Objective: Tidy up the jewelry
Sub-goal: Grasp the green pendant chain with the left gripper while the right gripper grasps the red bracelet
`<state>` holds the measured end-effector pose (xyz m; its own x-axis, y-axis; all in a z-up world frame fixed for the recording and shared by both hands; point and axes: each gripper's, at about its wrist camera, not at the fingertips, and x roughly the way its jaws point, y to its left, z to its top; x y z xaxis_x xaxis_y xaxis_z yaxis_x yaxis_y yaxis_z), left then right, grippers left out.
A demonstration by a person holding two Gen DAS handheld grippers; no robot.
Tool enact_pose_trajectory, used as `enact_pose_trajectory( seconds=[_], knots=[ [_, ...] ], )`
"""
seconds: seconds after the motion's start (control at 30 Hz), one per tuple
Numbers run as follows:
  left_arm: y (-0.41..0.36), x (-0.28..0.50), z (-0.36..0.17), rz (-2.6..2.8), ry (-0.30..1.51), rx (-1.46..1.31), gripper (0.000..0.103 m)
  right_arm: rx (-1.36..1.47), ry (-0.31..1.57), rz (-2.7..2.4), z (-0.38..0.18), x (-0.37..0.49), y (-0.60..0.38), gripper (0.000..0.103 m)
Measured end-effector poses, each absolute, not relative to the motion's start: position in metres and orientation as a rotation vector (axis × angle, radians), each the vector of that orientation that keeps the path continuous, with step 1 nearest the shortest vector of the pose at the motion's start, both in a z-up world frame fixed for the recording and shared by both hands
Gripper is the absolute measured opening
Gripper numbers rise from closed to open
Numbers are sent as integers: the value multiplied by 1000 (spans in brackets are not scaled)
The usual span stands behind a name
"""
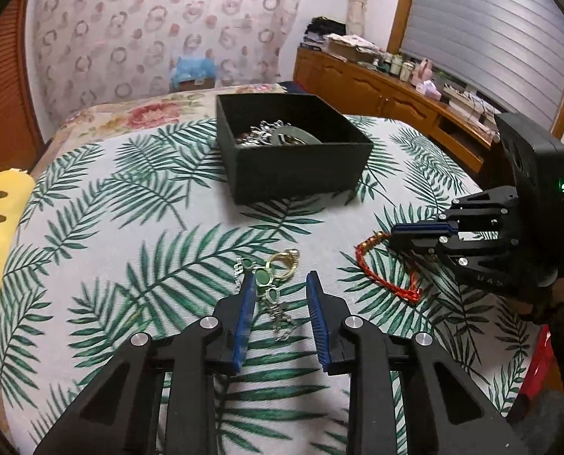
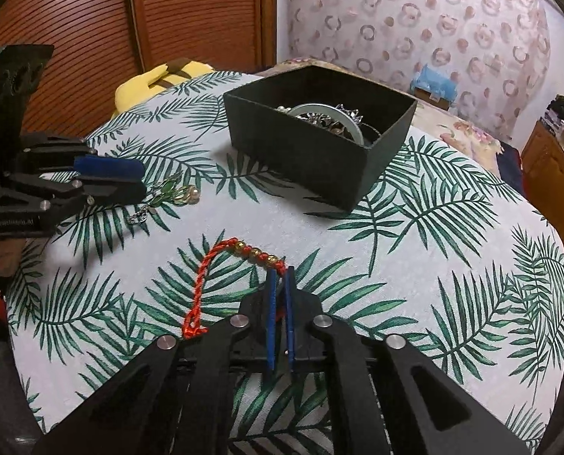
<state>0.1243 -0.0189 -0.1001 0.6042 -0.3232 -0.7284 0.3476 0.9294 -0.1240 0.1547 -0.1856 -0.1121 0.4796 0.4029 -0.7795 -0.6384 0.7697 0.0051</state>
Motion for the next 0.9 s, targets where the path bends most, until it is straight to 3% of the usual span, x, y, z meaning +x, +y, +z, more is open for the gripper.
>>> enact_pose_trajectory(
  seconds=[0.4, 0.53, 0.9],
  knots=[
    [-25, 136, -116, -314, 862, 123, 21, -330, 833, 627, -113, 152, -185, 1],
    [-26, 132, -116, -304, 858, 153, 13, -336, 831, 624, -113, 153, -185, 1],
    [-22, 122, -106, -328, 831, 131, 7, -337, 830, 623, -113, 152, -184, 1]
  ],
)
